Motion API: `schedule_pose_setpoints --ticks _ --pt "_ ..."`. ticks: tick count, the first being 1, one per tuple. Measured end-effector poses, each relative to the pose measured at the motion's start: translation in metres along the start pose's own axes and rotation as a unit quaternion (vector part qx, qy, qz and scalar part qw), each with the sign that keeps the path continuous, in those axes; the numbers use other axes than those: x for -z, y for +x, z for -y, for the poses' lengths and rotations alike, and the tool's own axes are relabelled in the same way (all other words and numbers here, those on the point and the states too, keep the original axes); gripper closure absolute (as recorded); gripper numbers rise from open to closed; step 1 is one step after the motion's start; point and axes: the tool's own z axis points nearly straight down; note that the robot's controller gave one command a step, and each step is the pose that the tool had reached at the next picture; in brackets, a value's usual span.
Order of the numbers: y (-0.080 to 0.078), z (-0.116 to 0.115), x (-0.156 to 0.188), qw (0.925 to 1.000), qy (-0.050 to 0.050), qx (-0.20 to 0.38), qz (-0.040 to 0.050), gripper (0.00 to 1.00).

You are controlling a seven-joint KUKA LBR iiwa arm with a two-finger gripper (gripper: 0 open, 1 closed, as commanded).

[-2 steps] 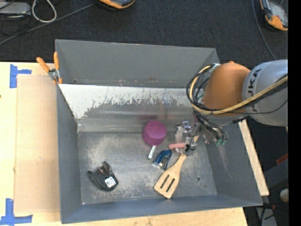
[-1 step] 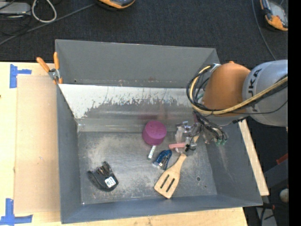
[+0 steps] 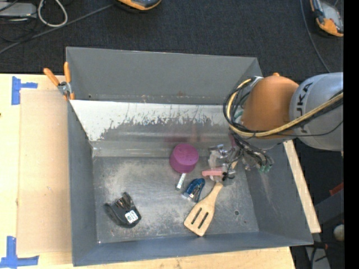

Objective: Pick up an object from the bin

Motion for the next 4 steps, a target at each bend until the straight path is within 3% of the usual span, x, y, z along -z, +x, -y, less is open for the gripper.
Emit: schedule_pose_setpoints --ticks 1,2,4 --pt "0.009 0.003 0.001 0.9985 0.0 -0.055 0.0067 1.0" --pt "0.006 0.004 0.004 0.9999 0.001 -0.011 0.0073 1.0" --pt "0.004 0.014 0.006 0.9993 0.001 -0.034 0.013 1.0"
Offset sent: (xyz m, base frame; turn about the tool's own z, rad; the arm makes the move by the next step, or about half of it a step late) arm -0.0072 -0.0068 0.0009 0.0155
